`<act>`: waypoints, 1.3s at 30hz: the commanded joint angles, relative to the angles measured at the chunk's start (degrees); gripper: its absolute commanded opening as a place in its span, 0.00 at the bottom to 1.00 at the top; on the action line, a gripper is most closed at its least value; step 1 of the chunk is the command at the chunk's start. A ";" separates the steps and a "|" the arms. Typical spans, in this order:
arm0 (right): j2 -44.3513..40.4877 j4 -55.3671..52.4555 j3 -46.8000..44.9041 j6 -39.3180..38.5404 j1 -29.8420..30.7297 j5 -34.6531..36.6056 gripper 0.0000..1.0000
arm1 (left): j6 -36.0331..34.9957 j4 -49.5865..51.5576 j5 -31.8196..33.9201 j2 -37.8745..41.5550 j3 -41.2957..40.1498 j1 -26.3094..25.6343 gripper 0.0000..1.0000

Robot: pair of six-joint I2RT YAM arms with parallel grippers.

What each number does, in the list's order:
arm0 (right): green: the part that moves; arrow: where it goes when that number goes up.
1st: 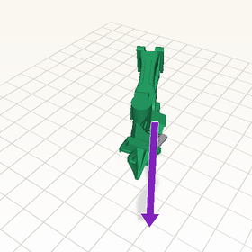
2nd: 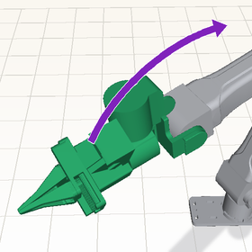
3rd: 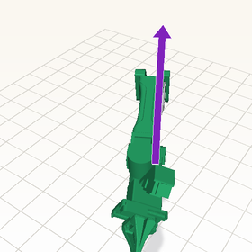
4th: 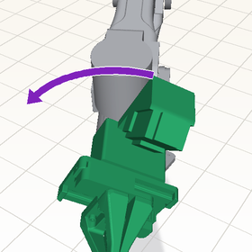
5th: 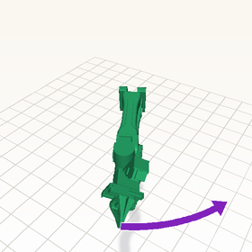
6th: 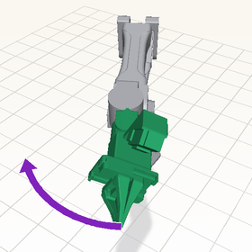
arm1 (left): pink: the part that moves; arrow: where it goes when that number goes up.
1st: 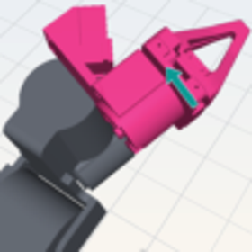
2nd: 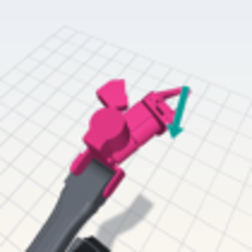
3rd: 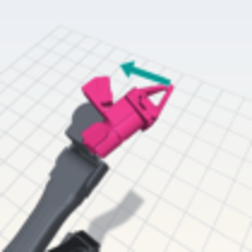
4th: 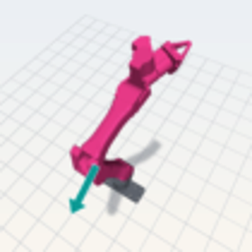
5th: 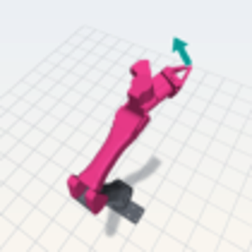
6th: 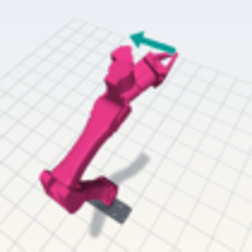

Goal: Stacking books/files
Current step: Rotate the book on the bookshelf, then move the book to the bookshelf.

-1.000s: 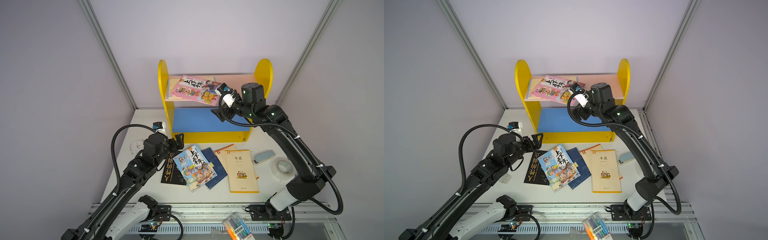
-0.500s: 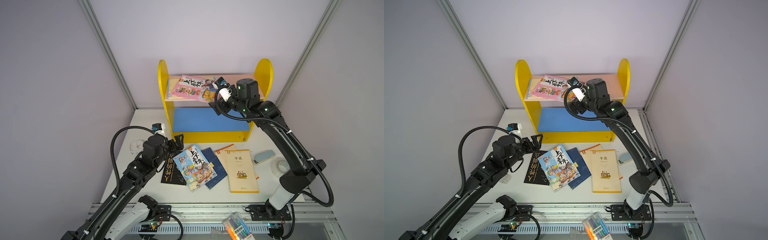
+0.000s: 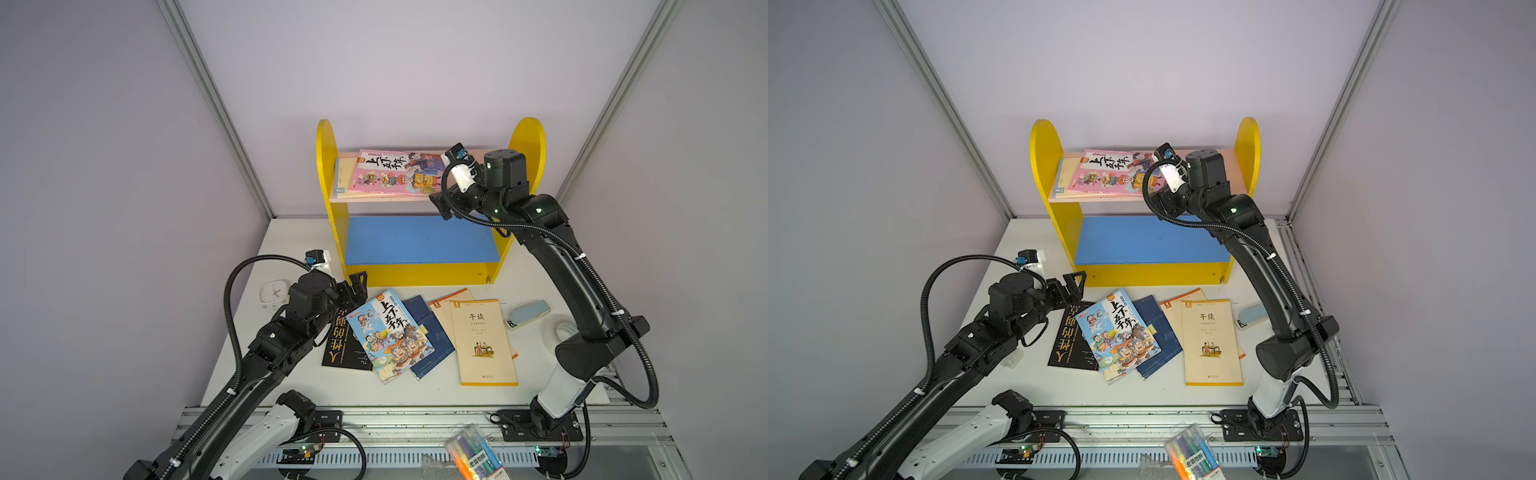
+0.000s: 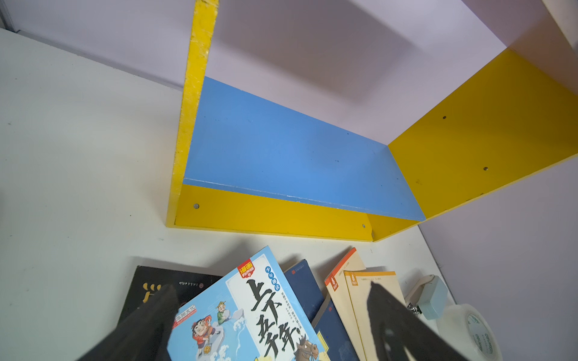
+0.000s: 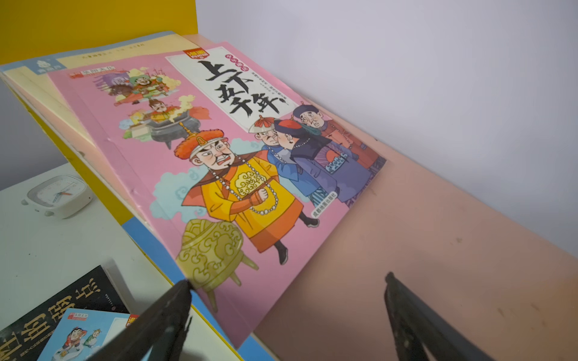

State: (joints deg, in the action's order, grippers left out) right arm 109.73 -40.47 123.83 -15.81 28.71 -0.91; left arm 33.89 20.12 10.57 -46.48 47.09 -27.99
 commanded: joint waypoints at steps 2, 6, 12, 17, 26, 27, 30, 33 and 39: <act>1.09 -2.34 1.28 4.43 -1.66 -2.14 0.98 | 0.25 -0.87 0.13 0.25 -0.40 0.09 0.97; 0.60 -4.31 1.59 8.10 -3.69 -3.16 0.98 | 0.15 -0.80 0.29 0.59 -0.68 0.11 0.97; -2.22 -5.22 1.59 14.41 -4.63 -6.35 0.98 | 0.04 -1.06 0.38 0.86 -1.29 0.13 0.97; -2.64 -4.61 2.67 17.66 -4.63 -10.60 0.98 | 0.04 -1.43 -0.05 1.17 -1.81 0.15 0.97; 1.41 -7.70 6.41 13.10 -4.63 -9.82 0.98 | 0.91 -1.33 0.21 3.84 -3.72 0.20 0.97; 1.81 -7.90 6.45 12.64 -4.62 -9.82 0.98 | 1.00 -1.31 0.26 4.09 -3.87 0.19 0.97; 2.65 -8.09 6.43 11.69 -4.63 -9.12 0.98 | 1.08 -1.40 0.35 4.22 -3.90 0.21 0.97; 3.29 -7.95 6.47 11.23 -4.63 -8.04 0.98 | 1.09 -1.38 0.31 4.12 -3.81 0.25 0.97; 4.94 -8.39 8.04 11.81 -4.63 -5.45 0.98 | 1.09 -1.66 0.25 3.68 -3.82 0.33 0.97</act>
State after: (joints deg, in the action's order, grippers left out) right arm 113.67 -47.83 131.22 -4.36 24.05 -8.43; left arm 35.03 19.97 10.61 -42.65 43.24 -27.79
